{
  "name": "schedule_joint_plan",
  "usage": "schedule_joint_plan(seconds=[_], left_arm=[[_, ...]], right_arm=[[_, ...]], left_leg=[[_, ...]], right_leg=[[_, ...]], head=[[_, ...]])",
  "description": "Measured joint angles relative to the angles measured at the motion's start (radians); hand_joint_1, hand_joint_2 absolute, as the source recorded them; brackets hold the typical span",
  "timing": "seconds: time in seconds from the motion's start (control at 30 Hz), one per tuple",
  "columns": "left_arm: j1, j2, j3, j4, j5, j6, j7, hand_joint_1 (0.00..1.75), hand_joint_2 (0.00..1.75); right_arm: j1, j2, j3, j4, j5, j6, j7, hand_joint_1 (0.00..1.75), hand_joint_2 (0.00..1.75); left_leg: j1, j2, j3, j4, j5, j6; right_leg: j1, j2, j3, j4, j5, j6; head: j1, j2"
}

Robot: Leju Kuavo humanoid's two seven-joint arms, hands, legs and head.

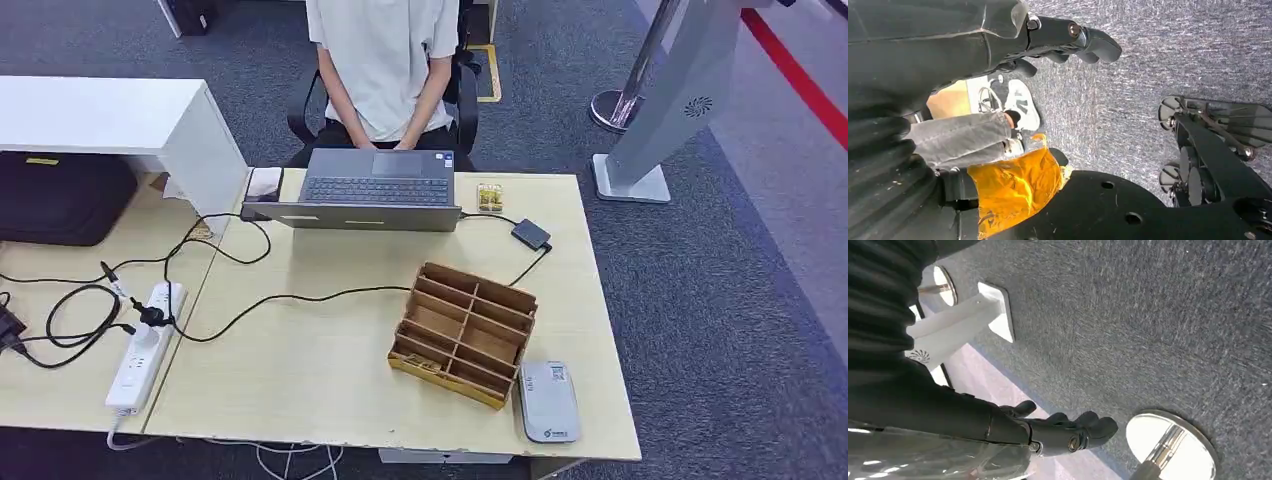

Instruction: Pass the card to the sensor for recognition and then transmit it.

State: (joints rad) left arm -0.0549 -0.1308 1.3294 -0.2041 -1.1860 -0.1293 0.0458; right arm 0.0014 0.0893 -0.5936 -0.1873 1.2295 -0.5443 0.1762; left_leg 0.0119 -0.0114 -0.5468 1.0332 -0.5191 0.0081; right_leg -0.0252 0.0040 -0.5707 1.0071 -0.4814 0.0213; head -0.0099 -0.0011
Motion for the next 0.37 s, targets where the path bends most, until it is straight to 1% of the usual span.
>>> schedule_joint_plan(seconds=[0.03,0.13,0.17,0.2,0.27,0.33,0.37], left_arm=[[0.0,0.0,0.0,0.0,0.0,0.002,-0.002,0.0,1.75],[-0.001,0.0,0.0,0.0,0.001,0.017,-0.008,0.0,1.75],[-0.001,0.0,0.0,0.0,0.001,0.022,-0.013,0.0,1.75],[-0.001,0.0,0.0,0.0,-0.001,0.023,-0.02,0.0,1.75],[-0.004,0.001,0.0,0.0,-0.006,0.014,-0.035,0.0,1.75],[-0.005,0.002,0.0,0.0,-0.017,0.013,-0.037,0.0,1.75],[-0.006,0.003,0.0,0.0,-0.026,0.013,-0.037,0.0,0.0]], right_arm=[[0.0,0.001,0.0,0.0,0.001,0.009,-0.002,0.0,1.75],[-0.001,0.008,-0.002,0.002,-0.005,0.069,-0.005,0.0,1.75],[-0.003,0.014,-0.002,0.004,0.005,0.114,0.011,0.0,1.75],[-0.006,0.017,0.0,0.005,0.031,0.189,0.035,0.0,1.75],[-0.01,0.02,0.01,0.009,0.064,0.312,0.068,0.0,1.75],[-0.012,0.025,0.018,0.01,0.059,0.393,0.074,0.0,1.75],[-0.013,0.029,0.018,0.01,0.04,0.427,0.067,0.0,1.75]], left_leg=[[0.0,0.0,0.0,0.0,0.0,0.0],[0.0,0.0,0.0,0.0,0.0,0.0],[0.0,0.0,0.0,0.0,0.0,0.0],[0.0,0.0,0.0,0.0,0.0,0.0],[0.0,0.0,0.0,0.0,0.0,0.0],[0.0,0.0,0.0,0.0,0.0,0.0],[0.0,0.0,0.0,0.0,0.0,0.0]], right_leg=[[0.0,0.0,0.0,0.0,0.0,0.0],[0.0,0.0,0.0,0.0,0.0,0.0],[0.0,0.0,0.0,0.0,0.0,0.0],[0.0,0.0,0.0,0.0,0.0,0.0],[0.0,0.0,0.0,0.0,0.0,0.0],[0.0,0.0,0.0,0.0,0.0,0.0],[0.0,0.0,0.0,0.0,0.0,0.0]], head=[[0.0,0.0],[0.0,0.0],[0.0,0.0],[0.0,0.0],[0.0,0.0],[0.0,0.0],[0.0,0.0]])
